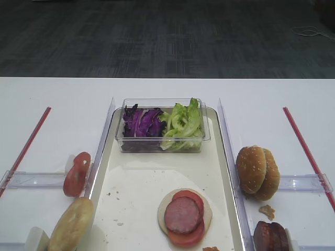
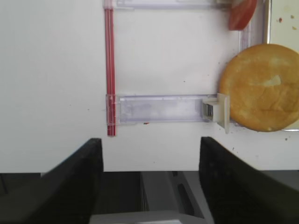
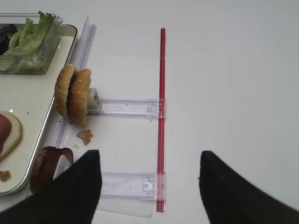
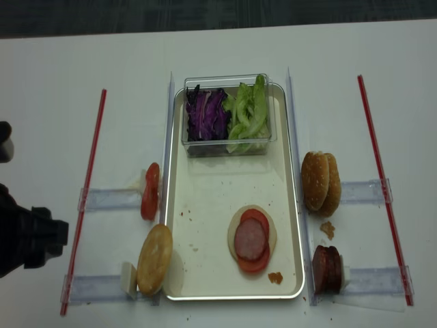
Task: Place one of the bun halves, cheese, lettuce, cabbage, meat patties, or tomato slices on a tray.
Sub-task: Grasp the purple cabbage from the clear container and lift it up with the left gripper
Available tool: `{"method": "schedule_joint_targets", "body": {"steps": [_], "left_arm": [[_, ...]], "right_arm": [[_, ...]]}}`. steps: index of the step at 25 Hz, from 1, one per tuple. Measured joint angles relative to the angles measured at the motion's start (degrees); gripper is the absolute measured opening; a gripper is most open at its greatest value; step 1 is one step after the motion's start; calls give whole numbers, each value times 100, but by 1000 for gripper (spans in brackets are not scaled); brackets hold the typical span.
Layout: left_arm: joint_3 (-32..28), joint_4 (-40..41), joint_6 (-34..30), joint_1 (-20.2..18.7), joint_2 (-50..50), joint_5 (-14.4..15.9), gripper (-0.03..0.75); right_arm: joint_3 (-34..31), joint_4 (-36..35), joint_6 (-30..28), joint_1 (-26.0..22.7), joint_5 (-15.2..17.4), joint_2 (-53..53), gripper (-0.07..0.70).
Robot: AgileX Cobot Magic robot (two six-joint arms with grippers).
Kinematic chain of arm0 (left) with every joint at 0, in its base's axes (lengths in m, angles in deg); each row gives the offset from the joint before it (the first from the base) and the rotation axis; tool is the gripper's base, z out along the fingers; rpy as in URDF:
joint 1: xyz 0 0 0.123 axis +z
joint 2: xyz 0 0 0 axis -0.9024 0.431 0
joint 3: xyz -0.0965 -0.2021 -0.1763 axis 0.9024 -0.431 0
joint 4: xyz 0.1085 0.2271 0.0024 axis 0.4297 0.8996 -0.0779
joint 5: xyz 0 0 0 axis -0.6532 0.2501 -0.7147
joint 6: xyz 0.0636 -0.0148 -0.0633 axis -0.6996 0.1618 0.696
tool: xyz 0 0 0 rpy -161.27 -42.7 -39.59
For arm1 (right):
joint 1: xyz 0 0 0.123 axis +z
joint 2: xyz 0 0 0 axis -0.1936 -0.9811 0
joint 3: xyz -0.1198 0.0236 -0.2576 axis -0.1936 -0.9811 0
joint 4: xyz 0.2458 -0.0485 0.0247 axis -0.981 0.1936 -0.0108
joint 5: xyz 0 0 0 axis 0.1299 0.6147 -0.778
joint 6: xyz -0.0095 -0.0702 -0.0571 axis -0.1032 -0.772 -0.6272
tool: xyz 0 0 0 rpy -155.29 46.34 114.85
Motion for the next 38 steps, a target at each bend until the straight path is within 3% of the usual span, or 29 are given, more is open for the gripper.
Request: {"method": "schedule_joint_targets", "body": {"steps": [19,38], "left_arm": [[441,0,-214,0,1324,-392,419],[1604,0,-236,0,2595,-405,419]], "right_arm": [[0,0,-39,0,0,0,471],[0,0,-39,0,0,0,471]]}}
